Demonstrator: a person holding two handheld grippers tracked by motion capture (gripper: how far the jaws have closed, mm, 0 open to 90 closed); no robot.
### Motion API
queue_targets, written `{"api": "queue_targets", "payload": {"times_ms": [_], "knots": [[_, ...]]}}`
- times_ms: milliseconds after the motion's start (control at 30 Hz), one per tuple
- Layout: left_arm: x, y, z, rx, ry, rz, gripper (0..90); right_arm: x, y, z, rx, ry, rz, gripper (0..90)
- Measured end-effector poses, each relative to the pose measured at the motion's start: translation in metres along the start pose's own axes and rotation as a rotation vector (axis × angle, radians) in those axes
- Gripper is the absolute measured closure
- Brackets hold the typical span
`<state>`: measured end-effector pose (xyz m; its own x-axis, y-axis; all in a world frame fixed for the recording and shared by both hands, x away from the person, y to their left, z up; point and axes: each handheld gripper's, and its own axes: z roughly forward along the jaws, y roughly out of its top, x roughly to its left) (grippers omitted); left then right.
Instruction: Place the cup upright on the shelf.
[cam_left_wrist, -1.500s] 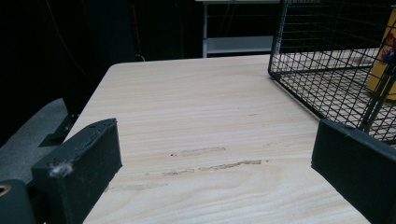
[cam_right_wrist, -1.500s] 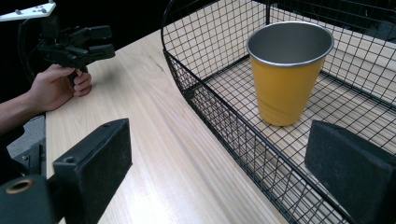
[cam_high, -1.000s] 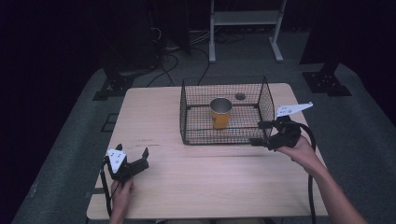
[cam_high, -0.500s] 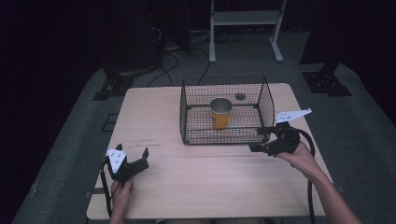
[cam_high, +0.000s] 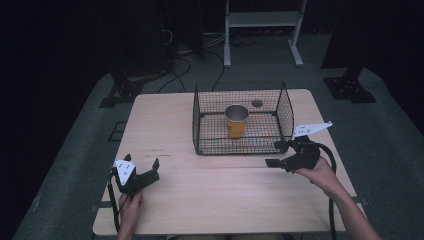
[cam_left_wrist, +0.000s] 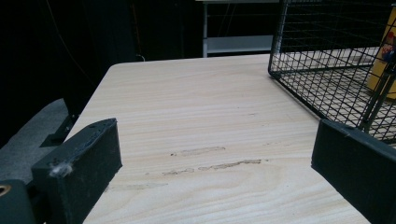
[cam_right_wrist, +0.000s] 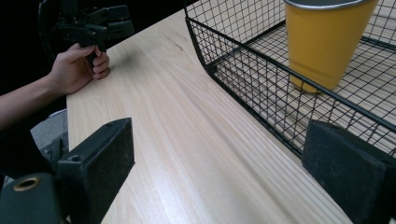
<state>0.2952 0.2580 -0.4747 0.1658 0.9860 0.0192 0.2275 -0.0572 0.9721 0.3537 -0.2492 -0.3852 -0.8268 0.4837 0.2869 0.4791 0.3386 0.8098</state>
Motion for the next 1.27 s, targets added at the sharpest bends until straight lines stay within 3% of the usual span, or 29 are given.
{"api": "queue_targets", "payload": {"times_ms": [900,1033,1267], "knots": [[0.0,0.0,0.001,-0.002,0.002,-0.007,0.8,0.009,-0.019,0.015,0.032,0.036,0.014,8.7],[0.0,0.0,0.001,0.001,0.005,-0.008,0.8,0.012,-0.02,0.016,0.023,0.031,0.014,8.7],[-0.001,0.0,0.001,0.004,0.01,-0.004,0.8,0.025,-0.036,0.01,-0.04,0.043,0.002,8.7]]}}
